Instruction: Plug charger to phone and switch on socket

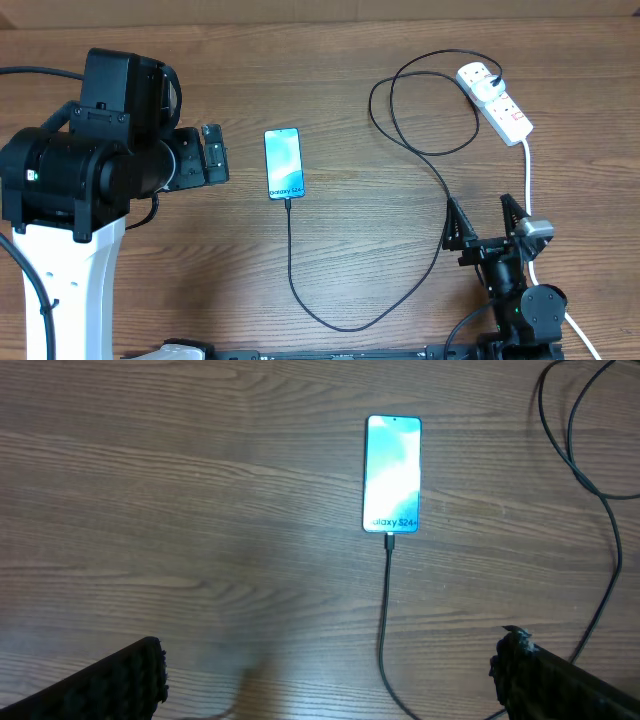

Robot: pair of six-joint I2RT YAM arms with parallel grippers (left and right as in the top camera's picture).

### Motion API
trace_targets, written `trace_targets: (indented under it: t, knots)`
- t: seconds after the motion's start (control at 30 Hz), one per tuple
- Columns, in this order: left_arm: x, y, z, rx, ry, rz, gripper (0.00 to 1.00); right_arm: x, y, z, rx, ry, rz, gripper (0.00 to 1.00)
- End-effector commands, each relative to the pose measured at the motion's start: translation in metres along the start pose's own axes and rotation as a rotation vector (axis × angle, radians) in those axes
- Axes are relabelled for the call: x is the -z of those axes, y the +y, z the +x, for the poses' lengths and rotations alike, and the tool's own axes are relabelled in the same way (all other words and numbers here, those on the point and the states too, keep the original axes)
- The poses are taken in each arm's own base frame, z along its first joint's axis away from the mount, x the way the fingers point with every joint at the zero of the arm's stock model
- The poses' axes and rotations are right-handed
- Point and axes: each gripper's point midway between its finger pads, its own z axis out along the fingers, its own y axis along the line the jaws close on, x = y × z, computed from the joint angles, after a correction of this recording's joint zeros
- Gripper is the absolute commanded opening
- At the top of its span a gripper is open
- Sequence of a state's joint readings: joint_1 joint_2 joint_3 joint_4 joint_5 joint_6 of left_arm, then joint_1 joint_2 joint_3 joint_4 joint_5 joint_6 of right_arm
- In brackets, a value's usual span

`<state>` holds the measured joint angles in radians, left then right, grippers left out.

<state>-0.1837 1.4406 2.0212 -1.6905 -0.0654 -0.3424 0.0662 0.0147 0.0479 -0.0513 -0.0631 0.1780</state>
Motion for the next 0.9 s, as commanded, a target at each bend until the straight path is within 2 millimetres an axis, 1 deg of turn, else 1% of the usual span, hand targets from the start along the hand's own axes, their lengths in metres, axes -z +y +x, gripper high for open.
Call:
trace_targets:
  t: [0.0,0.2,0.37,0.87]
  knots:
    - [0.000,0.002,-0.001,0.021,-0.006,-0.015,1.00,-0.001,-0.003,0.007,0.042,-0.012,0.003,1.00]
    - [0.000,0.002,-0.001,0.021,-0.006,-0.015,1.00,-0.001,-0.001,0.009,0.080,-0.003,-0.006,1.00]
    - [0.000,0.002,-0.001,0.021,-0.006,-0.015,1.00,-0.001,-0.005,0.024,0.075,0.058,0.009,1.00]
    - [0.000,0.002,-0.001,0.021,-0.006,-0.015,1.00,-0.001,-0.009,0.024,0.232,0.058,0.026,1.00]
